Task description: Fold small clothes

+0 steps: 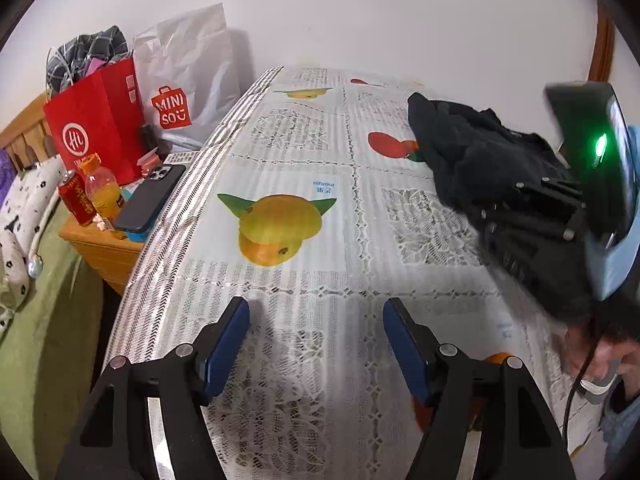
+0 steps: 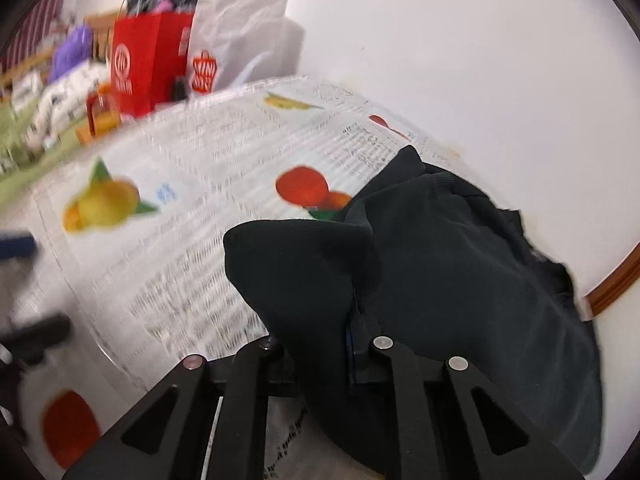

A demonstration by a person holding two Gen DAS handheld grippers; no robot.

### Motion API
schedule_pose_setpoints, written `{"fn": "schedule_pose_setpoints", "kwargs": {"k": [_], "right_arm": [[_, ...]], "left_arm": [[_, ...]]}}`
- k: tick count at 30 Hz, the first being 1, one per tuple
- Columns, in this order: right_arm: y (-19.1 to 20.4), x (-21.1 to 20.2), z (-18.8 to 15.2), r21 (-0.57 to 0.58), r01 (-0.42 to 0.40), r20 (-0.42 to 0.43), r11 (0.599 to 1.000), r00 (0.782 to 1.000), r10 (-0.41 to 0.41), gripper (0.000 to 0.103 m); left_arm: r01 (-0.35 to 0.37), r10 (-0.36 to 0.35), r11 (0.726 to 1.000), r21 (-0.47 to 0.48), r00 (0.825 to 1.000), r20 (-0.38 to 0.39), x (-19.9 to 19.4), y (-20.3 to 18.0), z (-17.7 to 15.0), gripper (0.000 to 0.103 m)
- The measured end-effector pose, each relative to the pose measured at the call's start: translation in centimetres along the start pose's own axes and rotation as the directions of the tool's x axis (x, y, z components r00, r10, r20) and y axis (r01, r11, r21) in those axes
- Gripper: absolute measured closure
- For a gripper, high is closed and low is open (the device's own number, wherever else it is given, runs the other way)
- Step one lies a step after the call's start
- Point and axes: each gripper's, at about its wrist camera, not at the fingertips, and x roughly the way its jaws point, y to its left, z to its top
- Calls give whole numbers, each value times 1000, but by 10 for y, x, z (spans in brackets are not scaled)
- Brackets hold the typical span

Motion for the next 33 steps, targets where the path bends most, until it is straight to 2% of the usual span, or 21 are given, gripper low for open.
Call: {"fn": "schedule_pose_setpoints", "kwargs": {"k": [4, 6, 9, 11, 15, 17, 19, 21, 24, 26, 28, 29, 31, 33], "right_arm": [[-44, -34, 14, 159, -122, 136, 980, 986, 101, 90], [-88, -63, 9, 268, -183, 235, 946, 965, 120, 90], [-150, -95, -10, 394, -193, 346, 899, 937, 50, 90], [-197, -108, -30, 487, -190, 374, 852, 928, -6, 90], [-287, -123, -95, 677, -209, 364, 706, 928, -75, 90], [-315, -128, -131, 739, -188, 343, 647, 932, -121, 90], [-337, -127, -171, 798, -141, 285, 586, 945, -161, 90], [-352, -118, -211, 847, -97, 205, 523, 967, -153, 89], [-361, -106, -252, 885, -103, 157, 454, 984, -83, 84], [-362, -104, -263, 890, -89, 138, 447, 987, -79, 76], [-364, -108, -264, 882, -59, 125, 468, 986, -112, 69], [-364, -111, -265, 875, -51, 126, 481, 984, -124, 68], [-365, -111, -264, 863, -48, 128, 503, 984, -127, 52], [-367, -104, -260, 849, -67, 133, 524, 987, -89, 49]], "left_arm": [[47, -48, 998, -32, 999, -8, -2, -5, 7, 37], [48, -48, 999, -12, 999, 12, -5, -18, 11, 37], [74, -76, 996, 54, 996, 39, -7, -52, 16, 37], [109, -114, 990, 91, 992, 49, -7, -78, 20, 37], [173, -186, 971, 166, 981, 61, -8, -130, 27, 37], [202, -218, 958, 205, 974, 59, -7, -156, 28, 37], [250, -268, 938, 239, 962, 48, -6, -181, 28, 36], [307, -326, 913, 268, 945, 26, -4, -204, 27, 36], [395, -407, 869, 299, 913, -25, 2, -236, 24, 36], [434, -435, 840, 324, 897, -74, 6, -259, 21, 36], [447, -439, 819, 360, 892, -108, 10, -279, 16, 36], [448, -437, 810, 379, 891, -119, 11, -289, 13, 36], [444, -427, 797, 410, 894, -137, 15, -305, 8, 36], [427, -409, 798, 426, 902, -137, 21, -316, 5, 36]]}}
